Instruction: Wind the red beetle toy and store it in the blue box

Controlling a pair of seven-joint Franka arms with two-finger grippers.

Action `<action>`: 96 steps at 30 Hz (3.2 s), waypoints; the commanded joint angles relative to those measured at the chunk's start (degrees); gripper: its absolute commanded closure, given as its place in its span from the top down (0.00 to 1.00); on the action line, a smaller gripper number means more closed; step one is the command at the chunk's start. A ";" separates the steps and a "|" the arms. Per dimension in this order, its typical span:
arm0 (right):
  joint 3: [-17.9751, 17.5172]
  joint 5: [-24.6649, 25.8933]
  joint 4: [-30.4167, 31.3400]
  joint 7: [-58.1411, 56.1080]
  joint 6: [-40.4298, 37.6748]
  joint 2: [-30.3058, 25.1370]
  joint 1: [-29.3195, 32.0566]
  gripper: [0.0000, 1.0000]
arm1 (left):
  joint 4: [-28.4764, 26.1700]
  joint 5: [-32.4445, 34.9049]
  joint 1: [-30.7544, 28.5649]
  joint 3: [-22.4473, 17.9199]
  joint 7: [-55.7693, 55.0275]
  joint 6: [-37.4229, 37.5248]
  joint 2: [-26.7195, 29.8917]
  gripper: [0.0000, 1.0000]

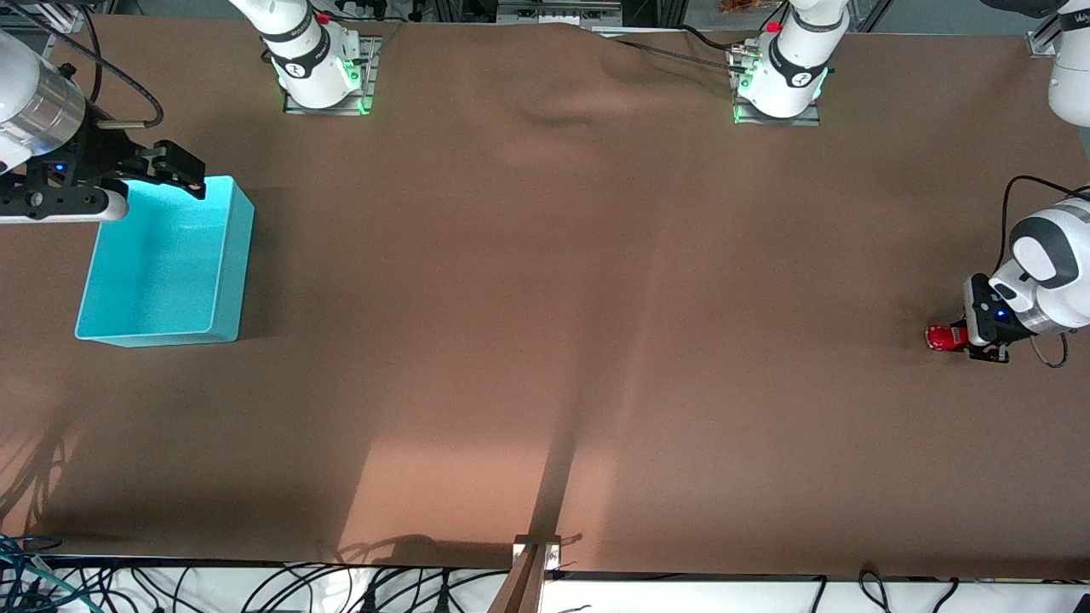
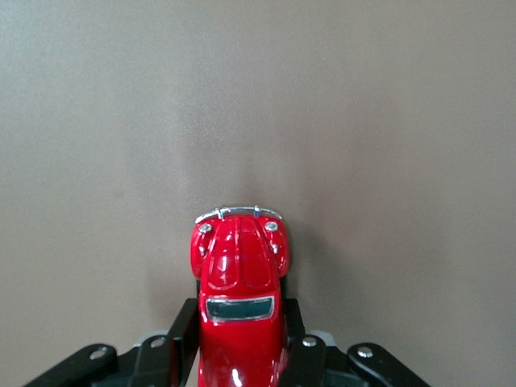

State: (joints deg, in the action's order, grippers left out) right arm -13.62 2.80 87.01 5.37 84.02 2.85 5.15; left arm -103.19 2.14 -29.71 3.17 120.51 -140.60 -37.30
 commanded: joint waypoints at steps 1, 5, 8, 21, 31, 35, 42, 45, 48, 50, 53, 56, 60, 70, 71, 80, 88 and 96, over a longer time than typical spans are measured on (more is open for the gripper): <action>-0.53 -0.87 0.62 0.61 -0.26 -1.09 0.65 1.00 | 2.03 -0.47 -0.53 0.17 2.01 -0.28 -3.22 0.08; -0.53 -0.87 0.62 0.61 -0.26 -1.09 0.65 1.00 | 2.03 -0.47 -0.53 0.17 2.01 -0.20 -3.22 0.09; -0.53 -0.87 0.62 0.61 -0.26 -1.09 0.65 1.00 | 2.29 -0.38 -0.44 0.17 1.92 -0.28 -3.22 0.23; -0.53 -0.87 0.62 0.61 -0.26 -1.09 0.65 1.00 | 6.33 -0.12 0.53 2.11 1.66 5.52 -1.37 1.00; -0.53 -0.87 0.62 0.61 -0.26 -1.09 0.65 1.00 | 6.42 -0.21 0.53 2.11 1.39 5.52 -1.46 1.00; -0.53 -0.87 0.62 0.61 -0.26 -1.09 0.65 1.00 | 7.12 -0.56 0.53 2.11 1.22 5.60 -1.37 1.00; -0.53 -0.87 0.62 0.61 -0.35 -1.09 0.65 1.00 | 10.98 -0.91 0.44 2.11 1.13 9.99 -1.37 1.00; -0.53 -0.87 0.62 0.61 -0.35 -1.09 0.65 1.00 | 12.92 -0.91 0.53 2.11 1.04 11.23 -1.37 1.00; -0.53 -0.87 0.62 0.61 -0.35 -1.09 0.65 1.00 | 14.68 -1.00 0.53 2.19 0.34 12.11 -1.28 1.00; -0.53 -0.87 0.62 0.61 -0.35 -1.09 0.65 1.00 | 15.47 -1.00 0.44 2.19 -1.58 13.07 -1.11 1.00; -0.53 -0.87 0.62 0.52 -0.35 -1.09 0.65 1.00 | 16.88 -0.91 0.44 2.11 -6.15 15.18 -0.67 1.00; -0.53 -0.87 0.62 0.61 -0.26 -1.09 0.65 1.00 | 18.46 -0.91 0.44 2.11 -10.37 17.46 -0.14 1.00; -0.71 -0.87 0.62 0.52 -0.26 -1.09 0.65 1.00 | 20.74 -0.91 0.53 2.11 -16.52 20.71 0.21 1.00; -0.36 -1.31 -0.09 -0.54 -0.44 -0.30 0.74 1.00 | 26.90 0.14 3.16 2.11 -34.11 32.14 1.18 1.00; -0.36 -1.31 -0.09 -0.54 -0.44 -0.22 0.74 1.00 | 27.16 0.14 3.25 2.28 -34.98 32.41 1.53 1.00; -0.45 -1.22 0.00 -0.45 -0.62 0.93 0.83 1.00 | 27.43 -0.73 6.76 2.55 -46.67 33.90 5.22 1.00; -0.36 -1.22 0.26 -9.64 -0.61 2.77 0.83 1.00 | 27.43 -0.82 12.74 2.63 -62.13 36.98 8.30 1.00; 1.57 -1.31 2.46 -34.61 -0.18 6.11 1.71 1.00 | 27.43 -1.96 18.98 2.63 -76.73 41.81 9.26 1.00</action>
State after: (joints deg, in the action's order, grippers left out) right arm -13.15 2.52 87.70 -15.75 83.56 7.44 5.61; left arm -75.79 1.88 -13.92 6.42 51.11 -101.28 -28.80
